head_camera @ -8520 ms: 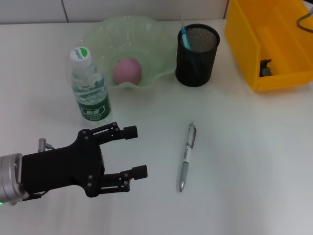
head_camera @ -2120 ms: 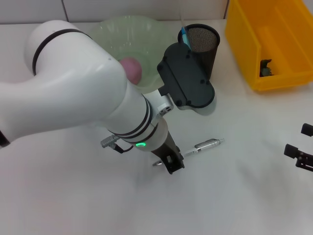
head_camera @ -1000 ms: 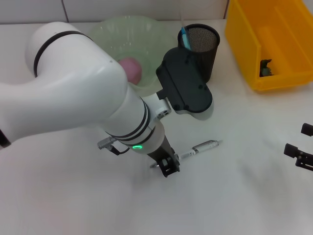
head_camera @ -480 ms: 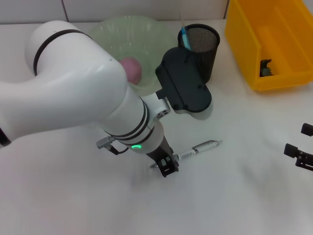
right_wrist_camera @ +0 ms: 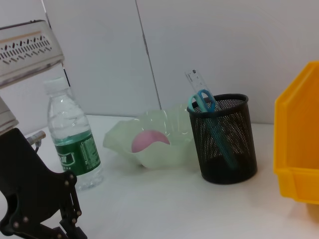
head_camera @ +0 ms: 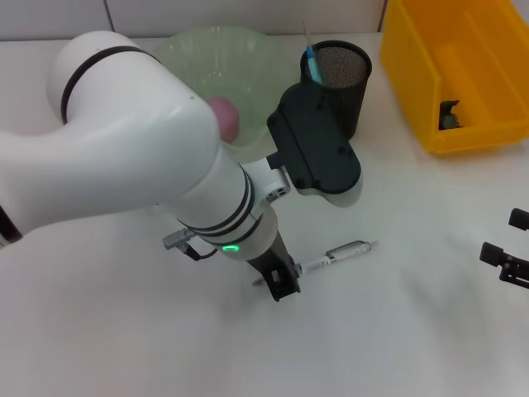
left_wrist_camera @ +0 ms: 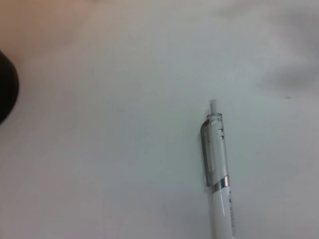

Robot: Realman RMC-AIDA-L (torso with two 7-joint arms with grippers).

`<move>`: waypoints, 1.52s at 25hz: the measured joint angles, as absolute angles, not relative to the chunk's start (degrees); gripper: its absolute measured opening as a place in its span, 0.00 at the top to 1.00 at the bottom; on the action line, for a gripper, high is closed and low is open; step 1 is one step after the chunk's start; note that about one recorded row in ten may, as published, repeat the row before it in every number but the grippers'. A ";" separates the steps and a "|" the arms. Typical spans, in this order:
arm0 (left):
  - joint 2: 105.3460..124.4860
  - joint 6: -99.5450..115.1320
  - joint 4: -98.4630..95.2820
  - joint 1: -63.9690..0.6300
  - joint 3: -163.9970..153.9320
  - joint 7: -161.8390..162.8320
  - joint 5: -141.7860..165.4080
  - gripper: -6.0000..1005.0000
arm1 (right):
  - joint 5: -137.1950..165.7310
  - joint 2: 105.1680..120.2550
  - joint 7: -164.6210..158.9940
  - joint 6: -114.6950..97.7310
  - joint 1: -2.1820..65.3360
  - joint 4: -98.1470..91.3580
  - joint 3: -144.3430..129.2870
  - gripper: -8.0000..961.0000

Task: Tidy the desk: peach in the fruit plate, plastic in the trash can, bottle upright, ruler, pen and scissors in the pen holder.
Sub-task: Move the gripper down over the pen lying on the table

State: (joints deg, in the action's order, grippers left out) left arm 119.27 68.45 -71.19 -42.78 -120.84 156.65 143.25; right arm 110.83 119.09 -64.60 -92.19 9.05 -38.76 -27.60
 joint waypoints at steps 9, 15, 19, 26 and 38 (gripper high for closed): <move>119.27 69.25 -71.77 -42.81 -120.83 156.48 143.16 0.89 | 110.91 119.09 -65.05 -92.20 9.05 -38.83 -27.60 0.14; 119.27 69.65 -72.39 -42.80 -120.59 156.56 143.34 0.89 | 110.96 119.09 -65.05 -92.20 9.05 -38.76 -27.60 0.14; 119.27 69.64 -72.44 -42.80 -120.58 156.57 143.48 0.89 | 110.98 119.09 -65.05 -92.20 9.08 -38.76 -27.60 0.14; 119.27 70.00 -73.13 -42.64 -120.78 156.32 143.57 0.89 | 111.01 119.09 -65.05 -92.20 9.14 -38.76 -27.60 0.14; 119.27 72.05 -73.30 -42.90 -120.82 155.60 143.77 0.76 | 111.01 119.09 -65.05 -92.20 9.16 -38.76 -27.60 0.14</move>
